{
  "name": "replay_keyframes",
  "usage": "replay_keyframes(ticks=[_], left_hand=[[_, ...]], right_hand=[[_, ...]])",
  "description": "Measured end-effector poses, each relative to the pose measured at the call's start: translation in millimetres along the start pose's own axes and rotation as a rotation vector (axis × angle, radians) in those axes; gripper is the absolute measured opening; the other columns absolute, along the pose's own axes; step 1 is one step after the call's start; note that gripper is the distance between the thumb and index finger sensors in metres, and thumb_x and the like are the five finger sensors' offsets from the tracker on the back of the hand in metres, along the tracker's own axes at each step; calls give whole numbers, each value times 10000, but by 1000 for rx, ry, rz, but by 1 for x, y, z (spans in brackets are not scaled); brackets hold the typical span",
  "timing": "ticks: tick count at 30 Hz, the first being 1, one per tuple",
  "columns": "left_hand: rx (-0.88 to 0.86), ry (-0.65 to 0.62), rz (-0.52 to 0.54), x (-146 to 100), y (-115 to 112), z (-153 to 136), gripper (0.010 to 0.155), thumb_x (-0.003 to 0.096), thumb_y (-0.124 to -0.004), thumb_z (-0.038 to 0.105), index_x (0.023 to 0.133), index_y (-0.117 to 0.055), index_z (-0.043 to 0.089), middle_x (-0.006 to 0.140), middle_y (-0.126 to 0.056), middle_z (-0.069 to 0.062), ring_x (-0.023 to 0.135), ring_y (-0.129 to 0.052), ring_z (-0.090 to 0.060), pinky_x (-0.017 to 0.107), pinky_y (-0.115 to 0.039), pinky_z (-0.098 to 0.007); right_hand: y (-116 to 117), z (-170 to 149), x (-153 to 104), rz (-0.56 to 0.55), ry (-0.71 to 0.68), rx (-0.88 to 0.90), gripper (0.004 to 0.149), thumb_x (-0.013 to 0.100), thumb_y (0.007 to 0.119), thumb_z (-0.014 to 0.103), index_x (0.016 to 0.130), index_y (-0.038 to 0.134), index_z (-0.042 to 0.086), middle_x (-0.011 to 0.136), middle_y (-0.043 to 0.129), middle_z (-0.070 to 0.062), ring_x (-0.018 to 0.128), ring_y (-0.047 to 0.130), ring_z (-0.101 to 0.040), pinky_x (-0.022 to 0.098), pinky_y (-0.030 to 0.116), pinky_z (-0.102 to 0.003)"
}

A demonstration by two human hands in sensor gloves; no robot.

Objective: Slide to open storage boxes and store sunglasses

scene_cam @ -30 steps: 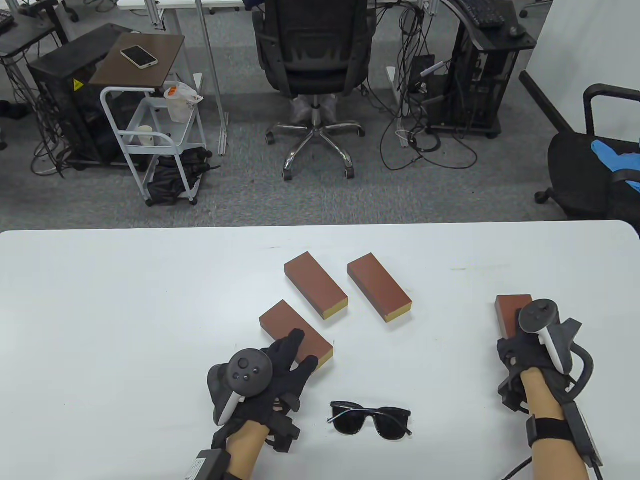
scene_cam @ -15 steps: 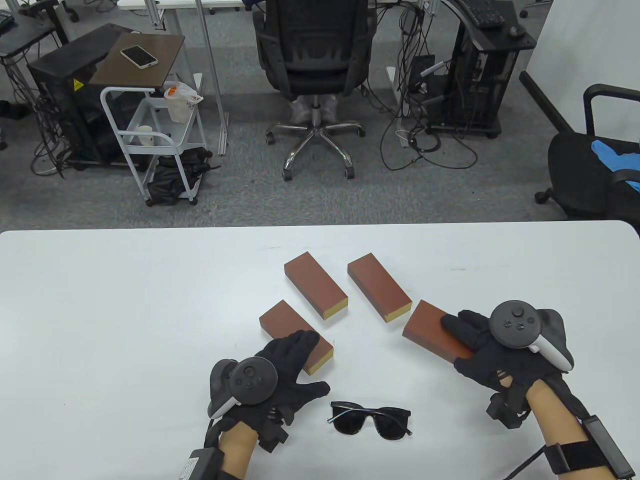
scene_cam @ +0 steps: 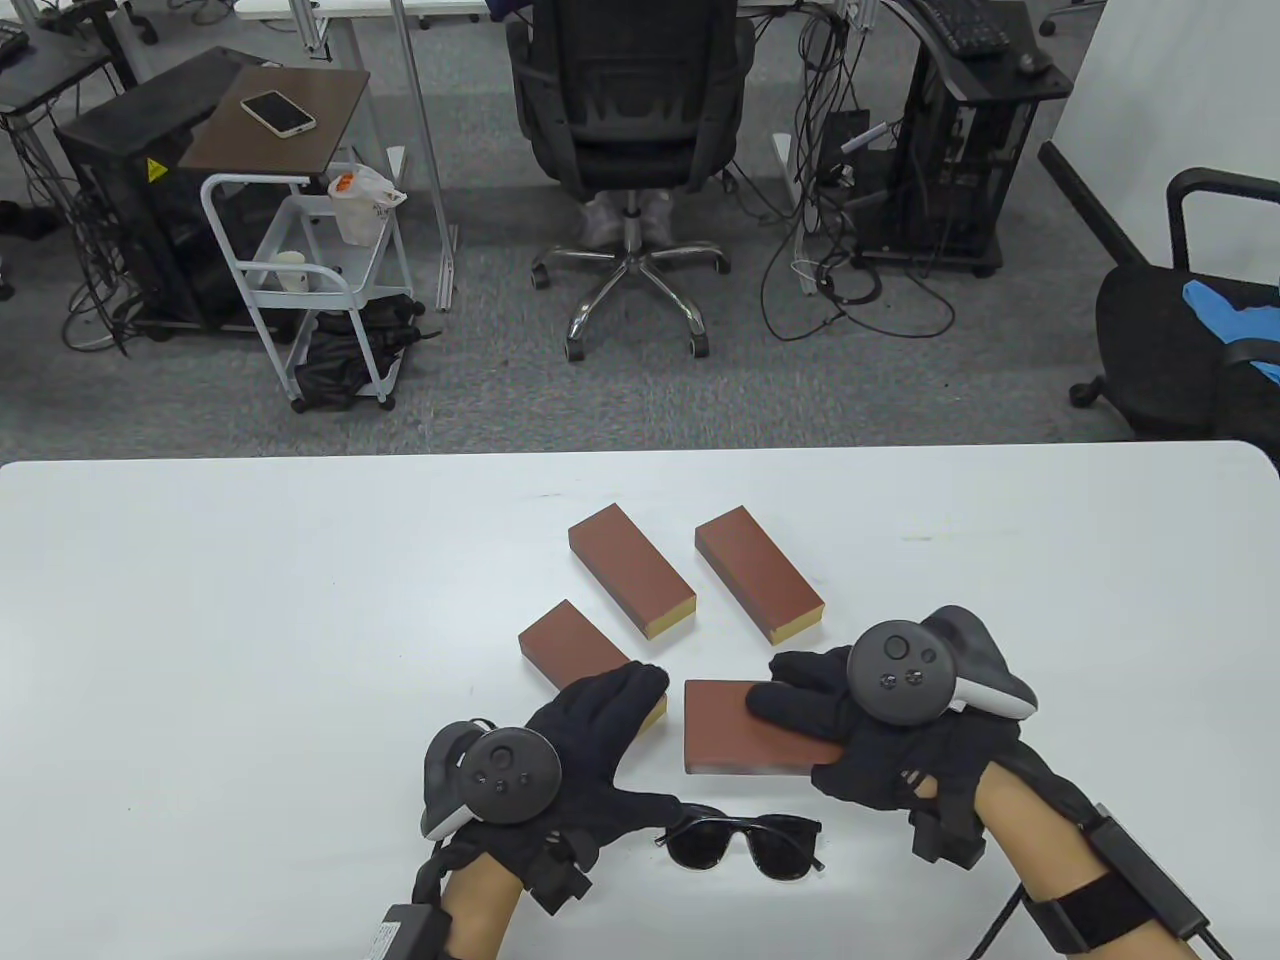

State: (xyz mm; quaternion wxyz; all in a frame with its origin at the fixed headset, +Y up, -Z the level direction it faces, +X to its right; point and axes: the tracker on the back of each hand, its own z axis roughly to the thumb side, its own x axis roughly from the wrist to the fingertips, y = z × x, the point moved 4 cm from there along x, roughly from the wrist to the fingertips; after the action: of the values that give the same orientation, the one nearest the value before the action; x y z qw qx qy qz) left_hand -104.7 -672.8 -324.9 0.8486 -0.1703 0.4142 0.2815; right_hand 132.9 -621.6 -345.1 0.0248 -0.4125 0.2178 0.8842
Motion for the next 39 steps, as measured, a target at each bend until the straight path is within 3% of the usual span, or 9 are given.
replay_keyframes(ticks=[6,8,12,21,28,33,39], left_hand=[[-65,0,-44,1,-3,-2,1018,248,-934,733,1104,-565,325,1118,-716,-27,971,-792,-323,633,-729,-594],[-105,12,-101,2,-7,-4,1012,258,-956,696,1106,-560,312,1111,-717,-34,962,-797,-325,627,-730,-596],[-155,35,-110,3,-7,-8,947,278,-999,604,1079,-613,277,1053,-766,-59,880,-864,-316,598,-772,-554],[-230,87,-108,1,1,-22,945,288,-1013,544,1087,-609,242,1068,-760,-79,899,-854,-344,617,-770,-557],[-239,103,-153,2,-5,-25,943,288,-1022,528,1091,-605,259,1085,-747,-68,921,-845,-337,628,-765,-558],[-205,117,-176,1,-12,-31,946,278,-1028,545,1090,-612,291,1088,-751,-56,924,-850,-317,628,-758,-567],[-190,143,-192,-1,-14,-35,942,296,-1024,522,1098,-588,289,1107,-714,-64,944,-823,-328,639,-743,-577]], right_hand=[[16,17,13,45,-65,6,725,291,945,373,919,584,402,1090,506,-90,926,564,-377,718,510,-586],[19,20,16,38,-84,23,723,291,945,374,919,586,398,1089,507,-92,923,567,-379,716,512,-587],[25,17,19,11,-90,7,757,305,938,404,944,534,364,1082,497,-99,923,561,-372,717,515,-574],[24,-20,0,-177,-46,81,898,265,936,506,975,413,338,1079,417,-121,958,472,-408,720,488,-585],[35,-38,-12,-257,-46,208,866,248,967,471,959,498,313,1027,563,-120,898,646,-379,667,618,-554],[45,-43,-11,-235,4,141,925,199,991,485,958,503,280,975,593,-144,826,700,-361,644,647,-536],[48,-58,-19,-223,51,145,915,214,1004,425,958,492,276,992,579,-116,844,690,-372,649,645,-539]])
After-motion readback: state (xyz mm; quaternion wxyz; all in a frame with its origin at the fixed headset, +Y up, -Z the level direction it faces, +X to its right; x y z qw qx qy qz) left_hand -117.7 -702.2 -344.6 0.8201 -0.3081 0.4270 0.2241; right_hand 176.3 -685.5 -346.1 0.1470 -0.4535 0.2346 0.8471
